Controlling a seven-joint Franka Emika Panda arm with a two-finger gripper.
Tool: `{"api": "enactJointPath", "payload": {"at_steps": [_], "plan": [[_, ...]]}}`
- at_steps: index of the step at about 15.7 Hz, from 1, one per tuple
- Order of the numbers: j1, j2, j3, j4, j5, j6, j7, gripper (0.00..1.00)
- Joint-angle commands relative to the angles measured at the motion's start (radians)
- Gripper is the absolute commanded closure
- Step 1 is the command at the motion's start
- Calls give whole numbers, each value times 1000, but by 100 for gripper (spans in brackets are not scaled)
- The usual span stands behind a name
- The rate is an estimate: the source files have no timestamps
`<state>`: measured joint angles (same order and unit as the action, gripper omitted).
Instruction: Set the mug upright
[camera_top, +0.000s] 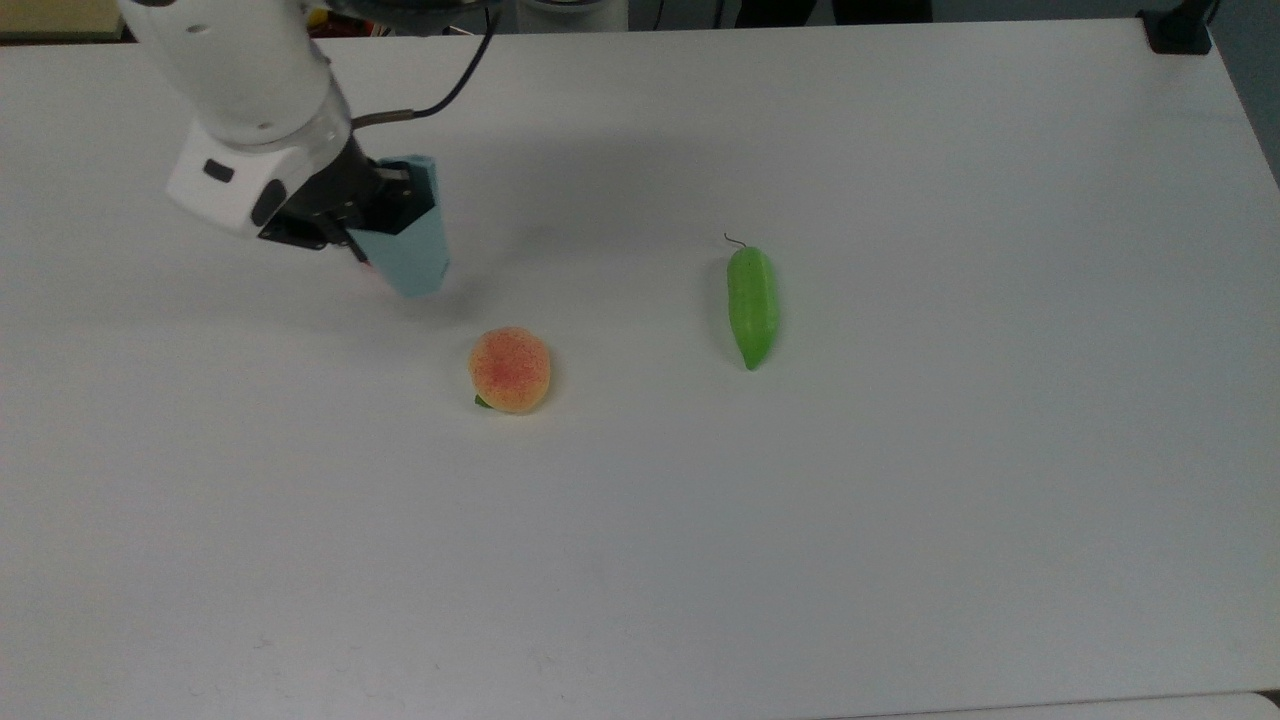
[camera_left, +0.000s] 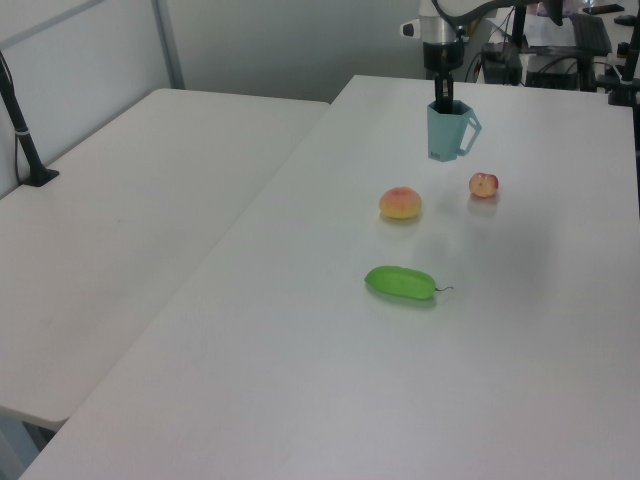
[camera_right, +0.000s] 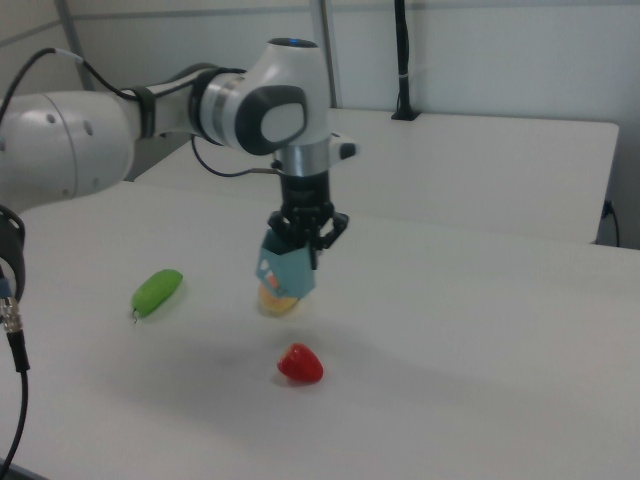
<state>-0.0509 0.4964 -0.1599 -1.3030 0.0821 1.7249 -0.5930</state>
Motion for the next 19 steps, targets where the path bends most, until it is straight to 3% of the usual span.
{"api": "enactJointPath", "payload": {"at_steps": [1,4,12,13,15,17,19], "plan": [[-50,74,-3,48,18,96,-152,100],[-80,123,2,47,13,166,-232,100],[-70,174,8,36,-2,214,-251,100],[-69,174,8,31,-5,216,-249,93],[-64,174,10,24,-5,219,-238,63],[-43,174,10,2,-19,270,-211,15],[-35,169,10,-7,-53,298,-162,0]]}}
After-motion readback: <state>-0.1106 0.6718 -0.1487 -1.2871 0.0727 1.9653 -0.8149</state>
